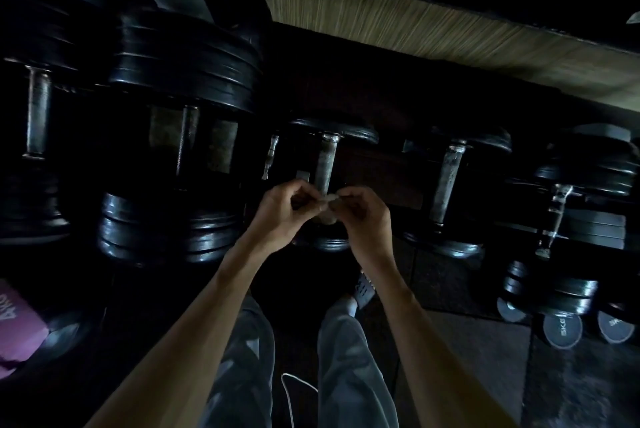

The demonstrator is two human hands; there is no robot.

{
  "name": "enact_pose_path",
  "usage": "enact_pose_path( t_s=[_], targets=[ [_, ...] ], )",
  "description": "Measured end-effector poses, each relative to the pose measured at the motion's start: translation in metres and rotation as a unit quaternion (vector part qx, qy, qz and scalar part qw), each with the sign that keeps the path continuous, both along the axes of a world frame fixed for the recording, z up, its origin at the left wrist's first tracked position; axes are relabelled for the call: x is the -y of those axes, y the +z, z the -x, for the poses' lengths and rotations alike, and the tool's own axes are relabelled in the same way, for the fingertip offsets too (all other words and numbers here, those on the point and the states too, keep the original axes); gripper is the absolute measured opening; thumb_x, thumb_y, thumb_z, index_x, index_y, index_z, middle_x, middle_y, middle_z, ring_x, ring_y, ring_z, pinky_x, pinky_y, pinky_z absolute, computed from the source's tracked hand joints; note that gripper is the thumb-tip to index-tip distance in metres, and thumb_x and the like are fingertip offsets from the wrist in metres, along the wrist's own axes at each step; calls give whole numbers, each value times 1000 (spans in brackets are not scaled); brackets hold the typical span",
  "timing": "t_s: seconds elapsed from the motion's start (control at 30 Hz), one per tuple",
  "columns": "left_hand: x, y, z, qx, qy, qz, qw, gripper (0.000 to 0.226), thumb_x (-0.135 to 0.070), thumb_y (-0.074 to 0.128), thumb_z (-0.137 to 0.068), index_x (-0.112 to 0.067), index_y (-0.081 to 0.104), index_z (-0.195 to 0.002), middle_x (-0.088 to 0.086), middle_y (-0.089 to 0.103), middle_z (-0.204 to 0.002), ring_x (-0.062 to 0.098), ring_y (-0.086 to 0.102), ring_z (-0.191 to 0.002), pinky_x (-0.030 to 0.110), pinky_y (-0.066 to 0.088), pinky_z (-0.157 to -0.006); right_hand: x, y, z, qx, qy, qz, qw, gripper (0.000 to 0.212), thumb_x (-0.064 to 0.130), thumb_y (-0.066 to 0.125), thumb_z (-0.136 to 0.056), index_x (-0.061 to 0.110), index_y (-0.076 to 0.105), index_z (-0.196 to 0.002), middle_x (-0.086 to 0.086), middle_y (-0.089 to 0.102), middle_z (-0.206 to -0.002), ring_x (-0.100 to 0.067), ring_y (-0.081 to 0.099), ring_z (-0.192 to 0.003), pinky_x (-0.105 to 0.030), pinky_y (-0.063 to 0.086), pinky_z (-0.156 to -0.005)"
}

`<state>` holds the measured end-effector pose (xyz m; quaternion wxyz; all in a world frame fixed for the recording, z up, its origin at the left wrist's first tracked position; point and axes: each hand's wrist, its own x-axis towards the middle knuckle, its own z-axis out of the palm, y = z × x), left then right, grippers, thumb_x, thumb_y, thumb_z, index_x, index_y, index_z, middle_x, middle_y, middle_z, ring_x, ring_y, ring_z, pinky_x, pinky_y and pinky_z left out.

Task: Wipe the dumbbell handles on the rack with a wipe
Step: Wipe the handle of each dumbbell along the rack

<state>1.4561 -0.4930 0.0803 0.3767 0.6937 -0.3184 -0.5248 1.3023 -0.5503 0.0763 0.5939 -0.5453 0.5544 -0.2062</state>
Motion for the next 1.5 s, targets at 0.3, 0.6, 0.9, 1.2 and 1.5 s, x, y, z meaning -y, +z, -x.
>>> enact_pose_path(
  t_s=[0.3, 0.6, 0.9, 1.2, 1.5],
  targets=[
    [54, -24, -8, 214, 172, -83, 958, 25, -14, 55, -100, -3, 70, -117, 14, 71, -107, 14, 64, -87, 4, 41, -67, -27, -13, -7, -111, 11, 83, 990, 21, 11, 51, -102, 14, 71, -100, 16, 66, -87, 4, 63, -83, -7, 46, -70],
    [39, -19, 8, 79, 146, -82, 983, 30, -23, 56, -100, -6, 67, -122, 7, 73, -111, -1, 64, -93, -1, 44, -67, -29, -19, -5, -109, 10, 91, 990, 22, 5, 50, -100, 8, 71, -96, 6, 68, -85, -2, 62, -75, -4, 41, -64],
    [70, -11, 16, 210, 163, -24, 964, 27, -20, 54, -102, -3, 69, -117, 6, 73, -110, 12, 69, -100, 4, 47, -82, -33, -24, -8, -138, 13, 80, 987, 29, 20, 44, -95, 13, 72, -96, 10, 68, -90, -15, 64, -88, -2, 37, -68],
    [69, -5, 4, 207, 112, -59, 970, 39, -21, 52, -102, -15, 55, -64, -7, 49, -53, 4, 44, -45, 14, 33, -47, -45, -24, -13, -167, -36, 64, 983, 38, 26, 34, -92, 16, 70, -94, 12, 61, -91, -7, 46, -93, -14, 37, -88],
    [26, -8, 15, 214, 5, -146, 966, 22, -16, 56, -99, -3, 73, -100, 10, 72, -86, 20, 69, -79, 19, 45, -61, -48, -21, -7, -144, -32, 16, 989, 47, 46, 24, -90, 19, 63, -90, 3, 62, -97, -14, 51, -100, -29, 41, -91]
  ],
)
